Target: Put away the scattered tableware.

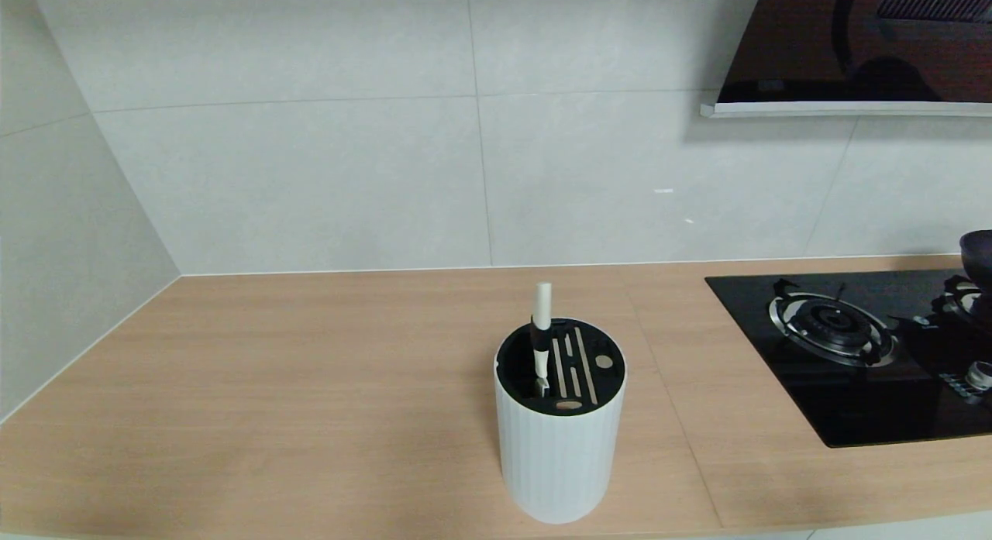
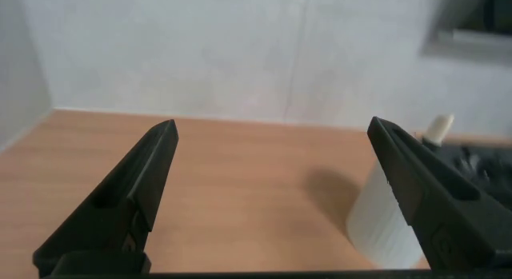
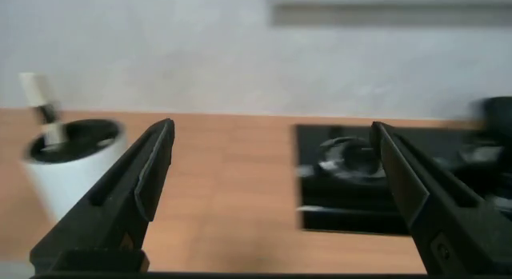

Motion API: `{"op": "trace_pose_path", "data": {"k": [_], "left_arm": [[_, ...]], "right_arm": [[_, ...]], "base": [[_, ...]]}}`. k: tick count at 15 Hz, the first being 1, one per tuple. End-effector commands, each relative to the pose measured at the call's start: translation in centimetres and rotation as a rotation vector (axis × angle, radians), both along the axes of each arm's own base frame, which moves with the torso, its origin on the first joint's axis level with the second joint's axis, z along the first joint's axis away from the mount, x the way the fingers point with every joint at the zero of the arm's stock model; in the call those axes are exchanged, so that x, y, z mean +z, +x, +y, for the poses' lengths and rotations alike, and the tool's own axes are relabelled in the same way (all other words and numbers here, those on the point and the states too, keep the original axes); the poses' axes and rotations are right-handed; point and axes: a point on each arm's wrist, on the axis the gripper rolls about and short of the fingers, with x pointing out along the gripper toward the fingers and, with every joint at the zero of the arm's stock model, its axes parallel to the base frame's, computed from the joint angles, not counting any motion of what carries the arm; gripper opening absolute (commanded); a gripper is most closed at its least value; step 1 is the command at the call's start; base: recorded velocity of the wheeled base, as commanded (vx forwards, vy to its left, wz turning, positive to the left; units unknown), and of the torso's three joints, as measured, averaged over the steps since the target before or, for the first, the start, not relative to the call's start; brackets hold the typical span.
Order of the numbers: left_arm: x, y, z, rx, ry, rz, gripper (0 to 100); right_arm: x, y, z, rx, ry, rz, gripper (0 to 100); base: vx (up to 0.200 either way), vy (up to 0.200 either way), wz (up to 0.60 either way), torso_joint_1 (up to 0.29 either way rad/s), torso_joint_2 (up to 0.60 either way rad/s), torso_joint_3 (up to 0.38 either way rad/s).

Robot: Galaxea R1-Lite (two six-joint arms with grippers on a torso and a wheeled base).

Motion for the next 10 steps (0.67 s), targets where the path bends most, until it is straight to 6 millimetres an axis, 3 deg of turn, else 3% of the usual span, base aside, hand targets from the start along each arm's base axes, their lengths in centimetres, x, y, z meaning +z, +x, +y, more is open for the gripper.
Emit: {"op": "trace_pose_path", "data": {"k": [1, 4, 7, 10], "left_arm": [[-1.4, -2.6, -0.1, 0.074, -0.001, -0.075, 100], [-2.1, -3.1, -1.2, 0.203, 0.006, -0.081, 100], [-6.4, -0.9, -1.3, 0.255, 0.019, 0.041, 100], [-10.7, 1.1, -1.5, 0.14, 0.052, 0.16, 100]], "right_arm": [[-0.7, -1.2, 0.3, -0.073, 0.007, -0.064, 100], [-2.9, -1.6, 0.7, -0.085, -0.012, -0.063, 100], [-4.7, -0.5, 0.7, -0.105, 0.011, -0.016, 100], [-7.8, 1.3, 0.8, -0.048, 0.034, 0.006, 100]], "base": [[0.0, 0.0, 0.0, 0.0, 0.0, 0.0], [0.0, 0.0, 0.0, 0.0, 0.0, 0.0], [0.0, 0.0, 0.0, 0.0, 0.0, 0.0], [0.0, 0.0, 0.0, 0.0, 0.0, 0.0]]}}
